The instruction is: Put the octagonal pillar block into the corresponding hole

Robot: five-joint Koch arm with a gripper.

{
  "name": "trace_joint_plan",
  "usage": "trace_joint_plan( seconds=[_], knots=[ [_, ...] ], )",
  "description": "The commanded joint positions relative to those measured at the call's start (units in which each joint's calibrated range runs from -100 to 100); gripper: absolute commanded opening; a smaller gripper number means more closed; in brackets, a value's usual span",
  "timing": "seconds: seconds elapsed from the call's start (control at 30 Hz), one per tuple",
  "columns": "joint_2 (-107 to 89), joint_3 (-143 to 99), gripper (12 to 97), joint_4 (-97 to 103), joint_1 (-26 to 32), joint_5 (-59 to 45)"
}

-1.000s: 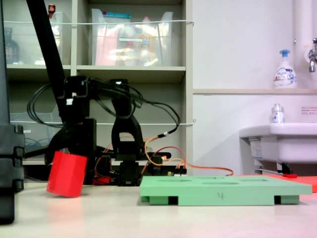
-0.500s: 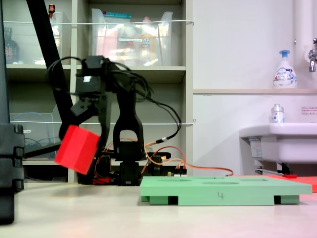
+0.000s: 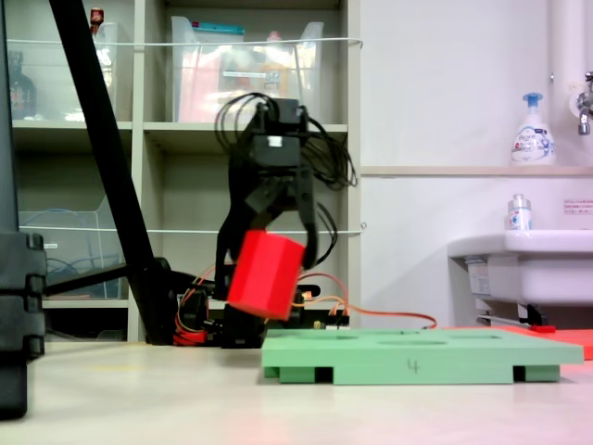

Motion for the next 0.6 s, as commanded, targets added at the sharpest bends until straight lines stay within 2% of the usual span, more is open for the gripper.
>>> trace_joint_plan(
  seconds=[0.0, 0.57],
  knots=[
    [-0.2, 3.8, 38.4, -4.3, 1.8, 3.4],
    [6.4, 3.8, 38.4, 2.1, 4.8, 5.7]
  ],
)
